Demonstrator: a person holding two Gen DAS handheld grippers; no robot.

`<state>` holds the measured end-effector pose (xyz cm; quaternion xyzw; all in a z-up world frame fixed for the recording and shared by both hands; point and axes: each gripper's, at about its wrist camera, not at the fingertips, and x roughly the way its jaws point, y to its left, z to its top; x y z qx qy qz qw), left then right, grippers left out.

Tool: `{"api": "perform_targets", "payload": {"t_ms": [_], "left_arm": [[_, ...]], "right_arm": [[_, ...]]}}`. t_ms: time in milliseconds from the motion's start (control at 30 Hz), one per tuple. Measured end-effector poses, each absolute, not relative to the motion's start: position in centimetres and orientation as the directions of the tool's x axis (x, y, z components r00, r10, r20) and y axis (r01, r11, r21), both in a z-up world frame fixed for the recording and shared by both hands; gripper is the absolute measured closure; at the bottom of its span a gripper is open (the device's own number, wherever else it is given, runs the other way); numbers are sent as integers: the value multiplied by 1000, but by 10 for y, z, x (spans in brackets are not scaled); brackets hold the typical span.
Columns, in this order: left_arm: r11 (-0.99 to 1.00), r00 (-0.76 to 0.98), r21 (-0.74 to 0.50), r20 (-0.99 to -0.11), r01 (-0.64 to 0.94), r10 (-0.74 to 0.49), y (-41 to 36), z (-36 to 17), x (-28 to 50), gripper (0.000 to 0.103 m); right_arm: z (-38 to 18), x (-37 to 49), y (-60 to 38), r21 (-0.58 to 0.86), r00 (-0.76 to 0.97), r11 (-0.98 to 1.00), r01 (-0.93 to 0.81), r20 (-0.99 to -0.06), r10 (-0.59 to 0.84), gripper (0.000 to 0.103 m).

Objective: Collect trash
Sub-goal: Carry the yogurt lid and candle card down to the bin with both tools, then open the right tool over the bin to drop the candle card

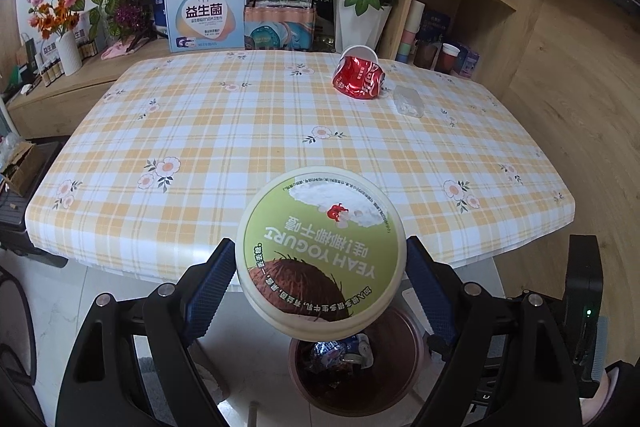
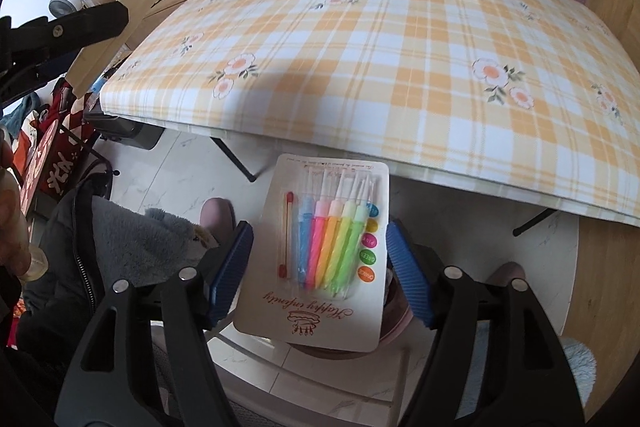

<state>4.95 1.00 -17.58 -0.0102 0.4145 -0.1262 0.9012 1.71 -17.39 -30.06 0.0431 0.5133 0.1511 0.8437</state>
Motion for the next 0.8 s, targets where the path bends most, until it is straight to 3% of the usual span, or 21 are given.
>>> {"api": "perform_targets", "payload": {"t_ms": [300, 533, 800], "left_arm": [[968, 606, -117, -761, 222, -231, 7, -184, 53, 21], [966, 594, -105, -771, 237, -230, 2, -188, 51, 21], [959, 565, -102, -790, 264, -239, -8, -197, 48, 20]], "right_arm": [[-294, 25, -183, 253, 452, 953, -167, -839, 302, 26], [-265, 32, -209, 263, 543, 958, -117, -790, 283, 12], [-228, 41, -243, 259, 631, 965, -45, -741, 229, 6]]}}
